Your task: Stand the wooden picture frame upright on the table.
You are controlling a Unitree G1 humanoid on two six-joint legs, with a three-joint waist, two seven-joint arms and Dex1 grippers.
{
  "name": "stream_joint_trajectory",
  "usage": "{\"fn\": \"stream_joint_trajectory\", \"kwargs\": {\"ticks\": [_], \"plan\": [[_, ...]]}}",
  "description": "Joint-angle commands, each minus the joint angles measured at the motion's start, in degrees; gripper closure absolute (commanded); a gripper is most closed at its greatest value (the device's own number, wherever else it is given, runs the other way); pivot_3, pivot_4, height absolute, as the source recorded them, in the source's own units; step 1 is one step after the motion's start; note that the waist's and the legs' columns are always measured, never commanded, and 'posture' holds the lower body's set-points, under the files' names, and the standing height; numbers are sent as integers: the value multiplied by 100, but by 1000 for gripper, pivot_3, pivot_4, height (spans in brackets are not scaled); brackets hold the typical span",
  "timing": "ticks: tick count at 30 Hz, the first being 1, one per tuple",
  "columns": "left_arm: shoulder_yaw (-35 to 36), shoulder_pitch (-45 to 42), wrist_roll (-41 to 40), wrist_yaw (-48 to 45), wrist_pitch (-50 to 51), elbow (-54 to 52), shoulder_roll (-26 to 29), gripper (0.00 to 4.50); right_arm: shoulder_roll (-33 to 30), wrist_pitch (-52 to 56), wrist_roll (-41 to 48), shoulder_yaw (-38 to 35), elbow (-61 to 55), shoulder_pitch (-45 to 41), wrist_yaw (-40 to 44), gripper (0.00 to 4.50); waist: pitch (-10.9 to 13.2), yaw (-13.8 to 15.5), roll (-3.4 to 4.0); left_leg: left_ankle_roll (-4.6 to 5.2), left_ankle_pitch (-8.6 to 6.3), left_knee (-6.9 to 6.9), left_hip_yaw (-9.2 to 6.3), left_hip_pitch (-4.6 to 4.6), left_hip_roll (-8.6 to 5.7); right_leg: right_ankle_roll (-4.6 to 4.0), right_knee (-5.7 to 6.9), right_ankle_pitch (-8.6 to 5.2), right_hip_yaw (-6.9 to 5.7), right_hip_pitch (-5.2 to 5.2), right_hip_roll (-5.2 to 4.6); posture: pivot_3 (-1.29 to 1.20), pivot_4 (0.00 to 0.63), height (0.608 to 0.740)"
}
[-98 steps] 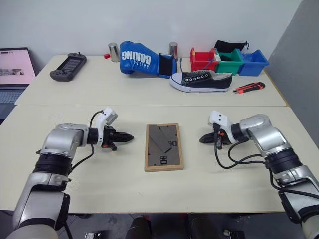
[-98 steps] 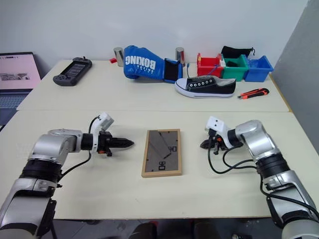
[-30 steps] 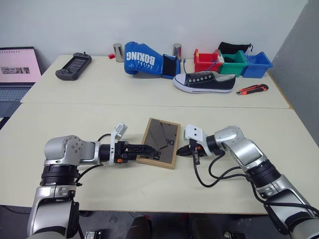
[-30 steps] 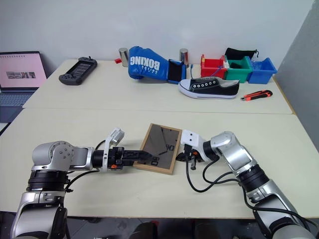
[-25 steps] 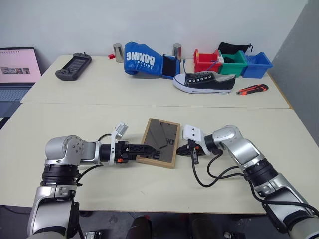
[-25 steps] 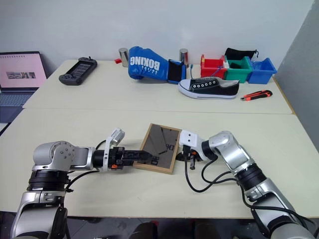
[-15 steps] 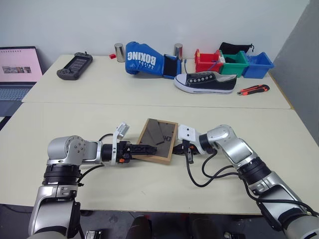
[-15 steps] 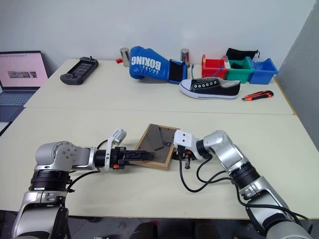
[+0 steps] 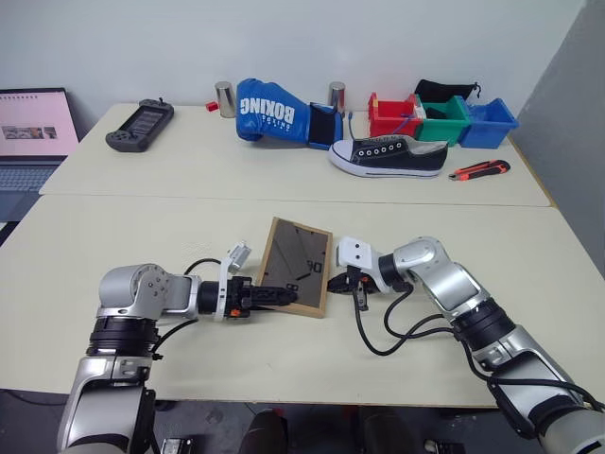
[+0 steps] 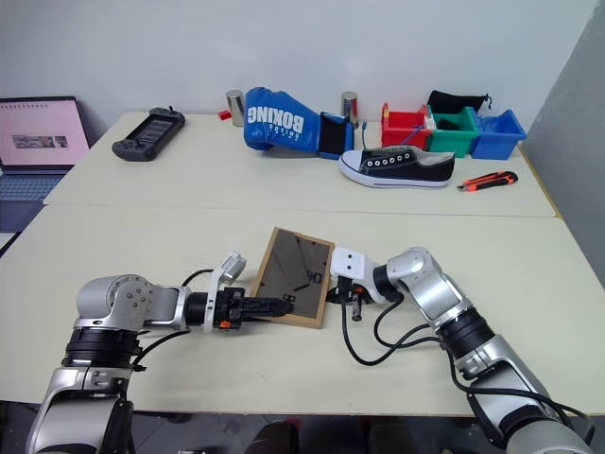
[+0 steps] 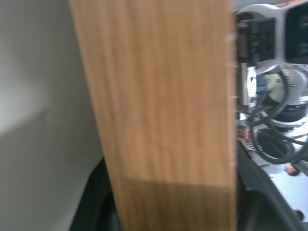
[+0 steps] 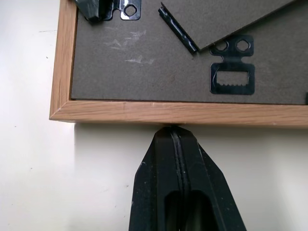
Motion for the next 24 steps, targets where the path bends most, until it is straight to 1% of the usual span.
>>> {"fn": "stream_joint_trajectory", "kwargs": {"ticks": [1,8,9,11,13,18,20,21,24], "plan": [[13,34,-2,115,28,-70,9,3156,-83,-56,2,-50,-112,34,44,4500,0,-1,0,0,0,0,0,0,0,0,0,0,0,0,0,0,150,740],[192,-13,-33,261,-57,-42,-76,3158,-213,-70,22,-107,-108,65,53,4500,0,7,0,0,0,1,0,0,0,0,-1,0,0,1,0,0,150,740],[251,-66,-19,308,-105,-30,-77,3158,-350,-65,46,-186,-122,79,99,4500,0,9,0,0,0,1,0,0,-1,0,-1,0,0,1,0,0,150,740],[598,-252,-86,443,-102,27,-129,3158,-820,-82,122,-439,-101,105,310,4500,0,27,0,0,0,1,0,-1,-1,0,-1,0,0,1,0,0,150,740],[823,-288,-219,469,-77,-111,-135,3158,-1243,1,265,-659,-57,89,541,4500,2,99,-1,0,0,4,-2,-7,-5,0,-3,0,-1,-1,-4,0,150,740],[1220,-59,-582,613,38,-899,-280,3158,-1719,1010,901,-1295,39,-353,882,4500,3,67,0,1,-1,-8,0,-9,-1,1,-26,1,-3,0,-4,0,150,740],[1272,86,-674,685,-51,-1302,-384,3158,-1677,1796,1369,-1609,-17,-737,980,4149,3,17,0,-1,-1,-17,8,-11,3,0,-29,1,3,-8,-3,0,150,740],[1295,146,-714,733,-103,-1467,-449,3158,-1620,2207,1638,-1746,-80,-938,1031,4043,4,-11,1,-2,0,-17,9,-10,6,0,-29,1,4,-9,-1,0,150,740],[1301,299,-810,869,-311,-1911,-651,3158,-1218,3325,2379,-2113,-137,-1697,912,3338,4,-75,1,-8,4,-19,10,-9,7,0,-29,1,7,-9,-1,0,150,740]]}}
